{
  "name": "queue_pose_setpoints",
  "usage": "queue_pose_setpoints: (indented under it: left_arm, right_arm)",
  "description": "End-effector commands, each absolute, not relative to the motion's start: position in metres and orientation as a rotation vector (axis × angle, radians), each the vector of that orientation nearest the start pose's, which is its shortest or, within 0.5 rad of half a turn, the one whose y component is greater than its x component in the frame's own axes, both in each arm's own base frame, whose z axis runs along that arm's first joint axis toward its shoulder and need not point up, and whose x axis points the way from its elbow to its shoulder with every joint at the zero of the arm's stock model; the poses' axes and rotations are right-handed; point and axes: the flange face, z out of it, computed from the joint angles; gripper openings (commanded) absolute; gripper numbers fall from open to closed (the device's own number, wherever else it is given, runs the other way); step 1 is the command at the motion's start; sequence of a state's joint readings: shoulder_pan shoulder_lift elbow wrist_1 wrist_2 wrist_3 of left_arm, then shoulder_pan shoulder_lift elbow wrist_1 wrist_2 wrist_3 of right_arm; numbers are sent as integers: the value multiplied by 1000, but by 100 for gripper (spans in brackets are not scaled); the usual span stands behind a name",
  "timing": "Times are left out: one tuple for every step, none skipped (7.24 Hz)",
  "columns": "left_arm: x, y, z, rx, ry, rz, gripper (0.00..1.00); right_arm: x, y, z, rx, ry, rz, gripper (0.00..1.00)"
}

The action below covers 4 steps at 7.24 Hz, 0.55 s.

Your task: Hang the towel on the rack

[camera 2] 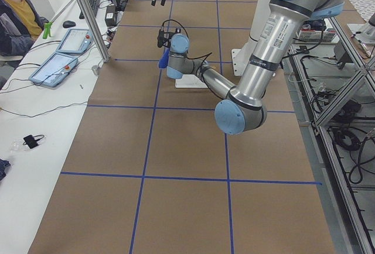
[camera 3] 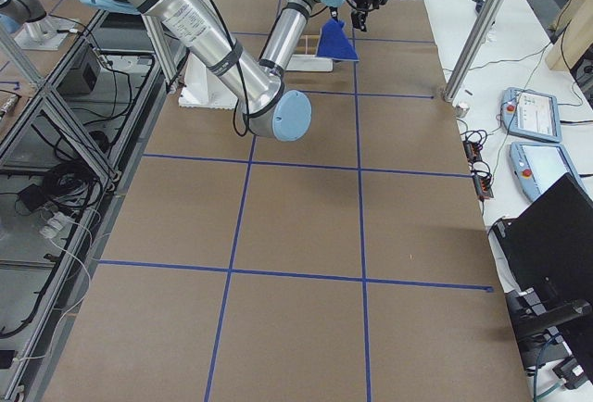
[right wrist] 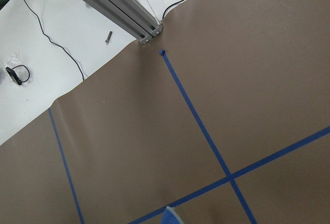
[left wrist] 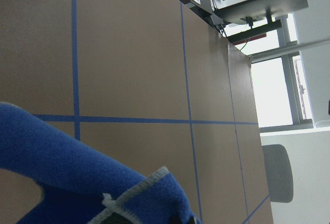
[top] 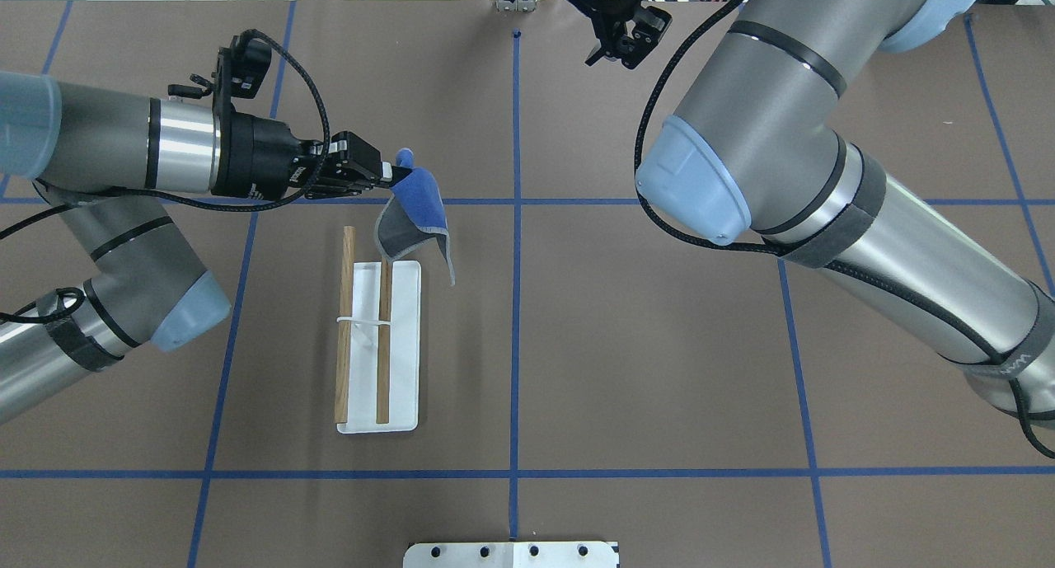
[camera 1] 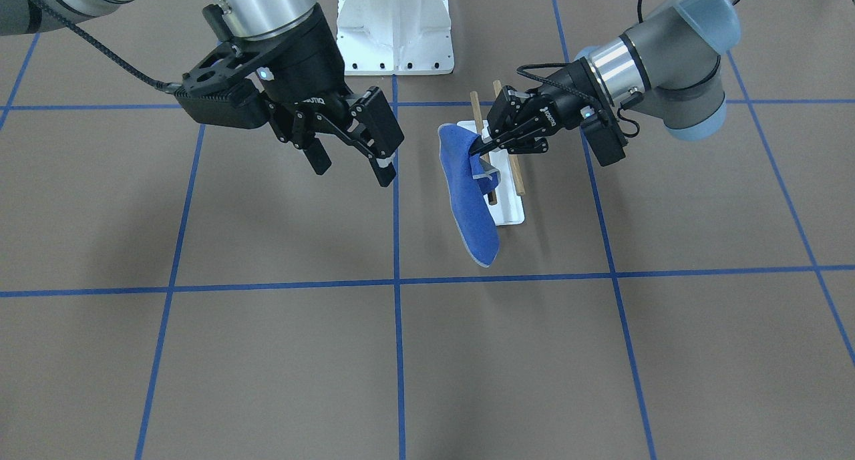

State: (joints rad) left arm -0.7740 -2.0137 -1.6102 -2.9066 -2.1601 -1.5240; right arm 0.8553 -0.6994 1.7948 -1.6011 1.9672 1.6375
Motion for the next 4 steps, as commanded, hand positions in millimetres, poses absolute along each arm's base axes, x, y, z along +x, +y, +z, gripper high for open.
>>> queue_pose_setpoints:
  left_arm:
    - [383, -446, 242, 355, 1760, 111, 0]
    - [388, -432, 243, 343, 1775, 133, 0]
    - [378, -424, 272, 340, 1780, 135, 0]
    - [366, -413, 308, 339, 1780, 137, 0]
  right_arm:
    - [-315, -529, 90, 117, -1099, 560, 100]
    - [-308, -532, 113, 101, -1071, 563, 100]
    - [-292, -533, 147, 99, -1036, 524, 100]
    - [-273, -536, 171, 118, -1010, 468, 100]
